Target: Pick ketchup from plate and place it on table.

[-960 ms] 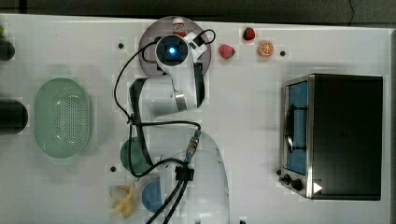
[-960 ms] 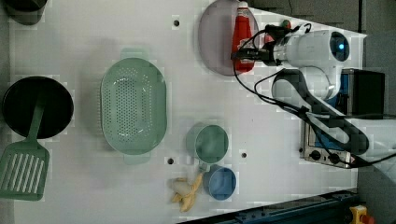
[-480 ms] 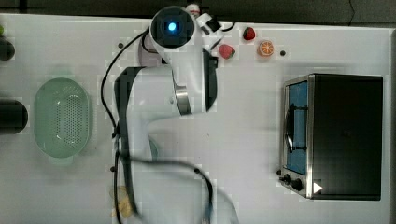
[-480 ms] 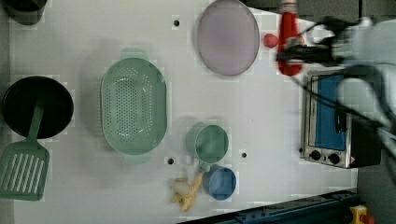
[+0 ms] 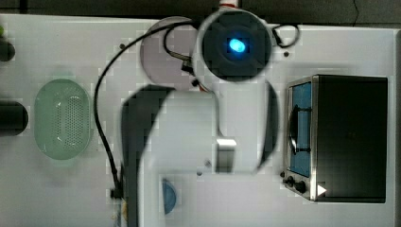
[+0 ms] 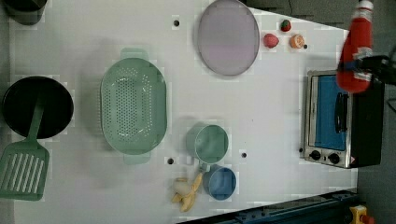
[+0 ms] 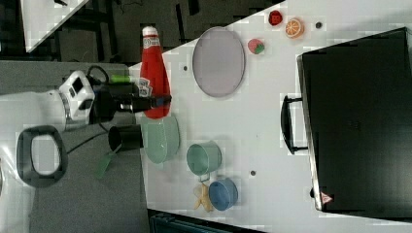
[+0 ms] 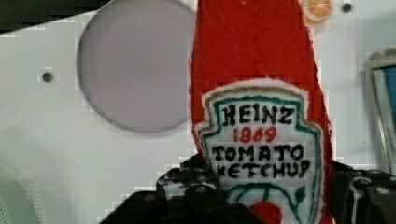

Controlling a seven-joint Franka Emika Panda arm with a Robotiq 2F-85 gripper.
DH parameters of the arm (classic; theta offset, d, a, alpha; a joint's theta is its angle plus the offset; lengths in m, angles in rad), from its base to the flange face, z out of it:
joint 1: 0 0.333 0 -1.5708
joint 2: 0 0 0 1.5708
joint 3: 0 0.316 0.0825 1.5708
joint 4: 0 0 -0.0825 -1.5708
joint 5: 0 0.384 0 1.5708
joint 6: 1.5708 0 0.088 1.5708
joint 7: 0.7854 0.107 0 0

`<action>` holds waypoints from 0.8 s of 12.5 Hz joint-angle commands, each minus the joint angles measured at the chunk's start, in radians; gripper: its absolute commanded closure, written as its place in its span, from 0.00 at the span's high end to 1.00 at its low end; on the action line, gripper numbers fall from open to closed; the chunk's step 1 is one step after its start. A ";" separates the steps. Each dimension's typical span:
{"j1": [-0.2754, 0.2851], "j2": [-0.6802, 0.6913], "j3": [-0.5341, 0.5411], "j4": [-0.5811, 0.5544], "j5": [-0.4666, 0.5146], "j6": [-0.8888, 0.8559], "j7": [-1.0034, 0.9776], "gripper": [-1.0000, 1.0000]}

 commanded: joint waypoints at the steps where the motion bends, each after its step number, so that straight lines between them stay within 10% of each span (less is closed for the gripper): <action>1: -0.027 0.004 -0.037 -0.185 0.018 -0.022 0.026 0.61; 10: -0.019 0.043 -0.019 -0.546 0.019 0.462 0.056 0.61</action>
